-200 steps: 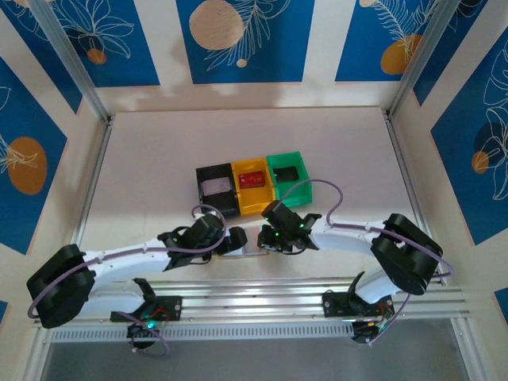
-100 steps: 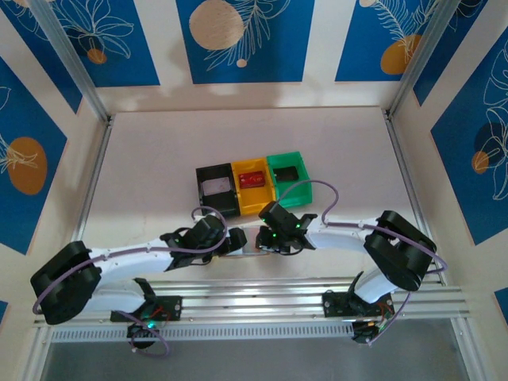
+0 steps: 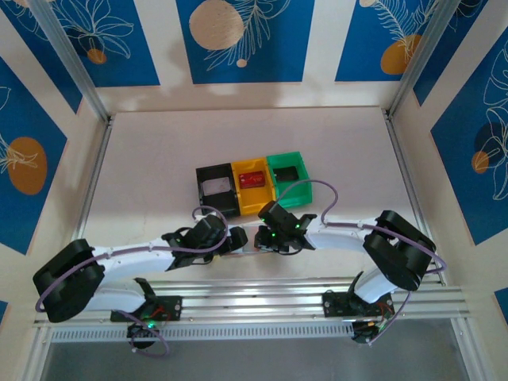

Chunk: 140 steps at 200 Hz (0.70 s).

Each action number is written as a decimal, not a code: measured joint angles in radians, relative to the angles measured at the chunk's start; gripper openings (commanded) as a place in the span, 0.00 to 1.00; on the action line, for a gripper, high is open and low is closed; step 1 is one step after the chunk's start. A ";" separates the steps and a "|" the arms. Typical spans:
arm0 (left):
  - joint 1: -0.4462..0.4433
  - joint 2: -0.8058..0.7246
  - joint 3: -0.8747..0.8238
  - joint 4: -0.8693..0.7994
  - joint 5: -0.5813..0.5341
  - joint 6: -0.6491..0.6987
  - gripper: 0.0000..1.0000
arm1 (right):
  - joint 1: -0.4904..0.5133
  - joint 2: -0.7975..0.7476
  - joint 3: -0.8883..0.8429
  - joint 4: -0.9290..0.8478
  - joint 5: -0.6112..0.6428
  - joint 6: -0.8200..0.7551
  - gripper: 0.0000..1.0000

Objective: Take the credit cards out of the card holder

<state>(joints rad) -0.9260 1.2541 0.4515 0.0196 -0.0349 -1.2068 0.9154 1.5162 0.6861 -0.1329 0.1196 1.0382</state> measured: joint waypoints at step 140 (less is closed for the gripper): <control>0.000 0.000 -0.002 0.003 0.000 0.000 0.99 | 0.000 -0.027 0.000 0.014 0.000 -0.011 0.12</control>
<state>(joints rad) -0.9260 1.2541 0.4492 0.0223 -0.0349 -1.2072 0.9154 1.4887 0.6861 -0.1192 0.1196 1.0267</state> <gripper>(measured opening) 0.993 0.119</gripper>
